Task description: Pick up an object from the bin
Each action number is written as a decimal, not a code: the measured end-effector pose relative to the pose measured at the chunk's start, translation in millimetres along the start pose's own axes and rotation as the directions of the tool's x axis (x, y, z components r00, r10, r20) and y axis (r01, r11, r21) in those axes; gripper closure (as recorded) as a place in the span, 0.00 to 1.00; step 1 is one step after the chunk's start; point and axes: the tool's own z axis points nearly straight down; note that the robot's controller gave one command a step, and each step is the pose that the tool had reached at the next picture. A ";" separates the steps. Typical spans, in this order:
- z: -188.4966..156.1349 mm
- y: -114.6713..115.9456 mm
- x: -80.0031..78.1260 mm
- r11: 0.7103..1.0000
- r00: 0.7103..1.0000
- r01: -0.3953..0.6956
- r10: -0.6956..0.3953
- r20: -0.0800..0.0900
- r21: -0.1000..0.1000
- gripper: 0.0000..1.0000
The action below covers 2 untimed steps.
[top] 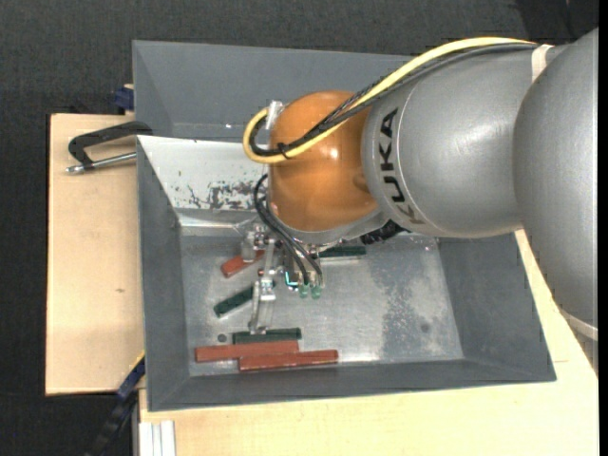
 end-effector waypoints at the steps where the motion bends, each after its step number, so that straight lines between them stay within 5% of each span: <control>1: -4.6 -0.7 -2.0 1.000 1.000 -0.002 0.002 0.008 -0.002 0.00; 2: -4.4 -0.9 -2.4 1.000 1.000 -0.003 0.003 0.009 -0.002 0.00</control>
Offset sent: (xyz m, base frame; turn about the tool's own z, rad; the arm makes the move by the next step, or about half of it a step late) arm 0.0369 -0.0117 -0.0900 0.1447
